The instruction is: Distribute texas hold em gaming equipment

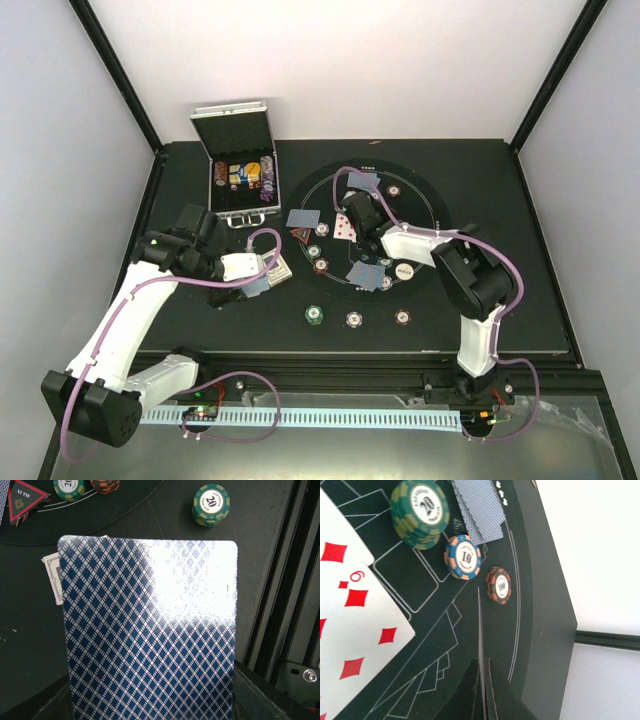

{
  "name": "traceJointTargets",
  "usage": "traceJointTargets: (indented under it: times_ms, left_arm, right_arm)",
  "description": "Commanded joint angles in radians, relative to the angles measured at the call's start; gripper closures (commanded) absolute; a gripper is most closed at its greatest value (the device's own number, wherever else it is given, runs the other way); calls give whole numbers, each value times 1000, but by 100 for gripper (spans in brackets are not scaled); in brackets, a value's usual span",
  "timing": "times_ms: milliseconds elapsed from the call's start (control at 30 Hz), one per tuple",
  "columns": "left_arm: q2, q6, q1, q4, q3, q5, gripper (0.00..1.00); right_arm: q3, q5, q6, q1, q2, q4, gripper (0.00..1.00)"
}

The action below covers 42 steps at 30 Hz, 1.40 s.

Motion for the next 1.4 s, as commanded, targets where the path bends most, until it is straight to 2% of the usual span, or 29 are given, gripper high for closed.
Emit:
traceJointTargets:
  times_ms: [0,133,267,433,567,767,1067,1167,1367]
  left_arm:
    - [-7,-6,-2,0,28,9,98]
    - [-11,-5,-2,1,27,6,98]
    - [-7,-9,-2,-1,35,12,98]
    - [-13,-13,-2,-4,37,18,98]
    - [-17,-11,-2,-5,33,20,98]
    - [-22,-11,-2,-10,37,24,99]
    - [-23,-7,-2,-7,38,26,99]
    - [-24,-8,-2,-7,39,28,98]
    - [-24,-2,-2,-5,34,22,98]
  right_arm:
    - [3,21,-69,5,34,72,99]
    - [14,-72,11,7,24,-39,98]
    - [12,-93,54,10,37,-127,91]
    - [16,-126,115,18,41,-204,79]
    - [55,-114,182,19,71,-283,63]
    - [89,-159,269,17,34,-377,47]
    - [175,-235,439,-45,14,-570,44]
    - [201,-312,504,-82,17,-607,44]
    - [151,-416,500,-91,-26,-603,41]
